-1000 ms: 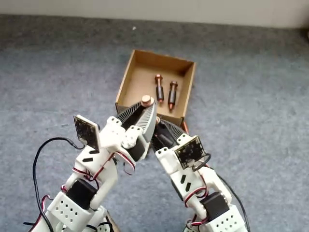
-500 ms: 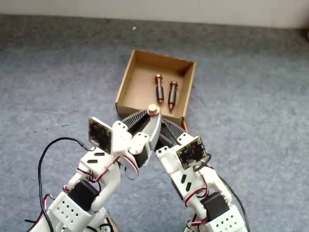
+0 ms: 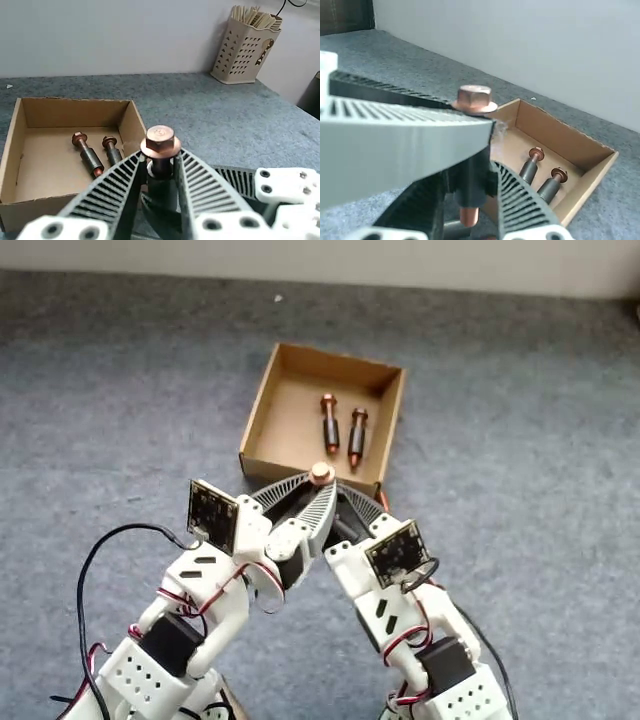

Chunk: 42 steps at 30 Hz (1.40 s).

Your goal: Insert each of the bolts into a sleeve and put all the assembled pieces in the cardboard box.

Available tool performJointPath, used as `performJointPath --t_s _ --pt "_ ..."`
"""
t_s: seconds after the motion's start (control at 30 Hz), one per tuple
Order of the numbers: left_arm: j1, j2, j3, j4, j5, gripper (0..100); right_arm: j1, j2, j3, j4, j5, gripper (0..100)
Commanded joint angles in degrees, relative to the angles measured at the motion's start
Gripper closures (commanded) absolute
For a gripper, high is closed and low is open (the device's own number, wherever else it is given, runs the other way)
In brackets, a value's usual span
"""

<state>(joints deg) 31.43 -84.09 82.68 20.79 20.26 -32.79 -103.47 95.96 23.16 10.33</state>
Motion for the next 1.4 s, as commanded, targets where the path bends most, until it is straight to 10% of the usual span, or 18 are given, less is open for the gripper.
performJointPath --t_s 0.0,0.63,1.0,1.37 --pt "-2.4 -0.7 -1.0 0.6 1.8 88 2.8 -1.6 6.6 -1.6 0.2 99.4" --pt "-2.8 -0.8 -10.2 11.4 7.4 88 5.7 -1.5 6.5 -0.5 0.2 99.4" --pt "-15.3 -0.8 -9.0 11.9 7.4 88 12.4 -1.5 6.5 -0.4 0.2 99.4" --pt "-16.6 -0.8 -5.8 11.9 -0.8 88 15.7 -1.1 -4.3 8.7 -7.1 99.4"
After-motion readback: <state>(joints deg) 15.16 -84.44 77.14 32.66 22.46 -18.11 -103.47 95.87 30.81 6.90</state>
